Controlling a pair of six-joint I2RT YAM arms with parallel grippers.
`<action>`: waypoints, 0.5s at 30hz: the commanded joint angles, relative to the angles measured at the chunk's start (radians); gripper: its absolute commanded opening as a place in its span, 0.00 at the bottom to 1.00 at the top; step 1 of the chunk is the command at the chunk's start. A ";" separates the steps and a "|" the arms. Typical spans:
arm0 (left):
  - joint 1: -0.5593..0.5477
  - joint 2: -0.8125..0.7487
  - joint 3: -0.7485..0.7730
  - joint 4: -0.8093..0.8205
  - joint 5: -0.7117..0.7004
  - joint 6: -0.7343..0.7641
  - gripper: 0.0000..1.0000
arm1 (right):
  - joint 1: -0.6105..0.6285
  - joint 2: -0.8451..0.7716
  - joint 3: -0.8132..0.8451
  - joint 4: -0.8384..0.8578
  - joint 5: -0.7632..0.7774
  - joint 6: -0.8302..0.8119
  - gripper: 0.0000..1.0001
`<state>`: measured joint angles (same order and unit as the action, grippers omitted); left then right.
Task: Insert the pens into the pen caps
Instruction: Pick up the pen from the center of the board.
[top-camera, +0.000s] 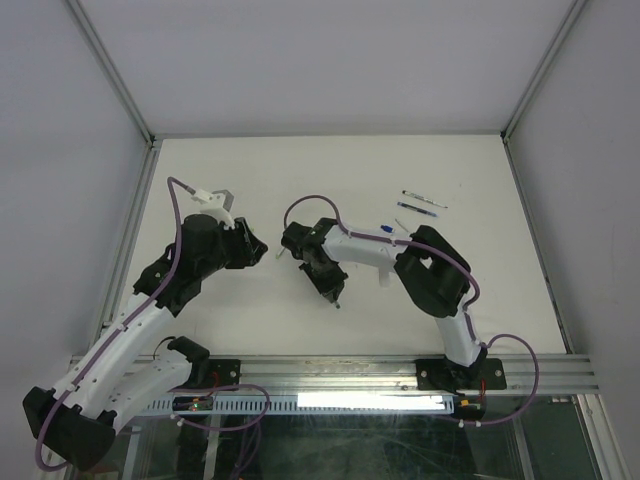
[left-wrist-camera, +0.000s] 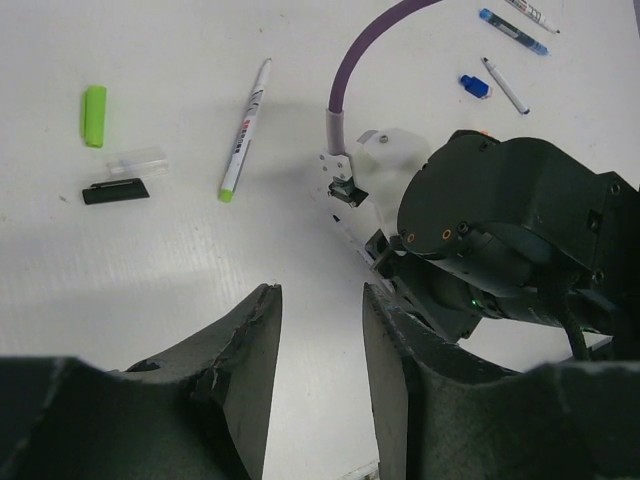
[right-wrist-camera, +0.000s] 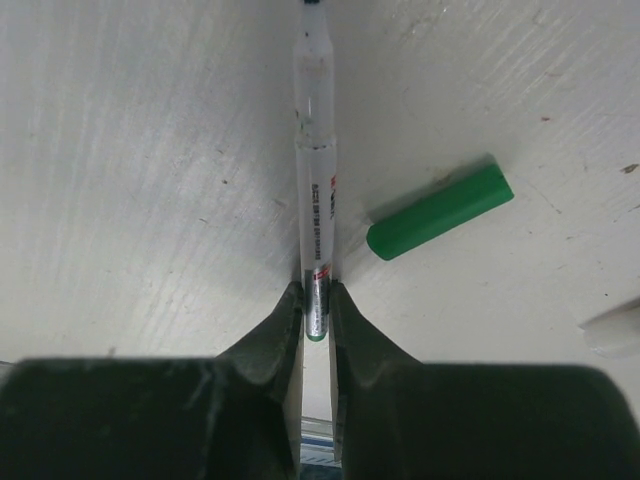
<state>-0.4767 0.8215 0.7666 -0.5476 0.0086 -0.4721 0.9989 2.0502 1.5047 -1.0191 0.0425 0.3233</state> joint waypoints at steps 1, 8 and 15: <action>0.006 -0.023 -0.023 0.071 0.005 -0.049 0.39 | 0.006 -0.085 -0.023 0.060 -0.026 0.006 0.06; 0.006 -0.021 -0.057 0.094 0.014 -0.088 0.40 | 0.006 -0.130 -0.069 0.114 -0.062 0.024 0.07; 0.006 -0.030 -0.093 0.115 0.018 -0.131 0.40 | 0.006 -0.154 -0.101 0.170 -0.116 0.041 0.07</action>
<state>-0.4767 0.8127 0.6910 -0.5030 0.0097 -0.5594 0.9993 1.9671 1.4158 -0.9073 -0.0223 0.3466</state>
